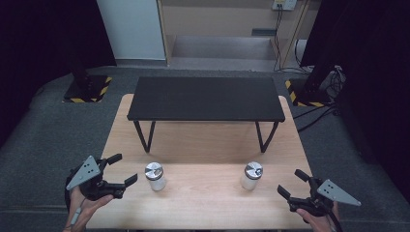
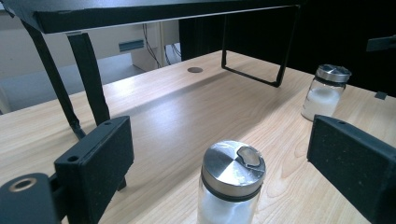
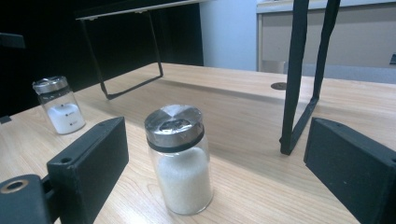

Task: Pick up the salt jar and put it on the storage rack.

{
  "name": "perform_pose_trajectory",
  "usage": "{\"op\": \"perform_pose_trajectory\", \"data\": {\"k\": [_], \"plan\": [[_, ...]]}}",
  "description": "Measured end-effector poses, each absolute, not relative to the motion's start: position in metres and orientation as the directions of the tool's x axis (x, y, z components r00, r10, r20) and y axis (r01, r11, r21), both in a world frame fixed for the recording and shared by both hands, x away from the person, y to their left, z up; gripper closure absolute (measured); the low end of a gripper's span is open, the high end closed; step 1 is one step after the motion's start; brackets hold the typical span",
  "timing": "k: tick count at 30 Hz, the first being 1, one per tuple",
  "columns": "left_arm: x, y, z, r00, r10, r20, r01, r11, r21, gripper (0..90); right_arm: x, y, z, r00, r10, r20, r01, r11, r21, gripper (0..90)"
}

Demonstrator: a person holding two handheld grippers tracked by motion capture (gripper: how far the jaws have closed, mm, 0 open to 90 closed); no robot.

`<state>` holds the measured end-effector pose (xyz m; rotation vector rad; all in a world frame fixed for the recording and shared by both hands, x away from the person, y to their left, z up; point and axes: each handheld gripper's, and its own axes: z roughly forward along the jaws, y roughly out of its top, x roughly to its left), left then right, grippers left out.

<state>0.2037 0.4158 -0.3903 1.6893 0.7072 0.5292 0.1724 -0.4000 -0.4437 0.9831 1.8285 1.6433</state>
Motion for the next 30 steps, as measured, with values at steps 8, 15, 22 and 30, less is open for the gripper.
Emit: {"op": "perform_pose_trajectory", "data": {"k": [8, 15, 22, 30], "plan": [[0.201, 0.421, -0.382, 0.722, 0.691, -0.02, 0.183, -0.163, 0.97, 6.2, 0.174, -0.399, -0.444, -0.625, 0.773, 0.106, 0.191, 0.019, 0.981, 6.6], [0.196, 0.426, -0.368, 0.729, 0.685, -0.003, 0.186, -0.194, 0.963, 6.0, 0.173, -0.399, -0.444, -0.629, 0.77, 0.105, 0.186, 0.018, 0.982, 6.6], [0.194, 0.429, -0.364, 0.724, 0.69, -0.002, 0.197, -0.204, 0.959, 5.0, 0.173, -0.399, -0.444, -0.63, 0.77, 0.106, 0.186, 0.017, 0.982, 6.6], [0.194, 0.43, -0.358, 0.724, 0.69, -0.004, 0.213, -0.218, 0.952, 3.7, 0.173, -0.4, -0.444, -0.63, 0.769, 0.105, 0.185, 0.018, 0.983, 6.6]]}}
